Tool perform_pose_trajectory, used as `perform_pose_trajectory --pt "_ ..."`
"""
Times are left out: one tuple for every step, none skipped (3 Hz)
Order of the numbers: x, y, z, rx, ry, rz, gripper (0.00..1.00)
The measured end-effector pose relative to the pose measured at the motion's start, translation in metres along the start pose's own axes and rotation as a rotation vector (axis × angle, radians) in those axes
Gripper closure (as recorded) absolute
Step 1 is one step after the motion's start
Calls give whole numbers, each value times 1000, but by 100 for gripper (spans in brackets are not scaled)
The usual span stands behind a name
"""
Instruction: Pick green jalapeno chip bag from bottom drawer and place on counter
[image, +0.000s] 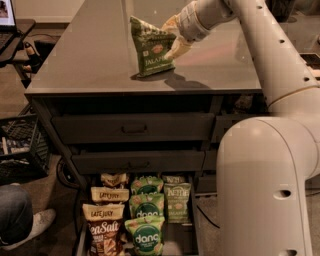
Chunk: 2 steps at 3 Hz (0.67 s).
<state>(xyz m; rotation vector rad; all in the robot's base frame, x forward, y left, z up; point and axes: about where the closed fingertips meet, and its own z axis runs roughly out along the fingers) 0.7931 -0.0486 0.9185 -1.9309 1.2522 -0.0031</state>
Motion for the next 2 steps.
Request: perform_pose_trajectory --pt "0 0 0 0 0 0 0" --pt "0 0 0 0 0 0 0"
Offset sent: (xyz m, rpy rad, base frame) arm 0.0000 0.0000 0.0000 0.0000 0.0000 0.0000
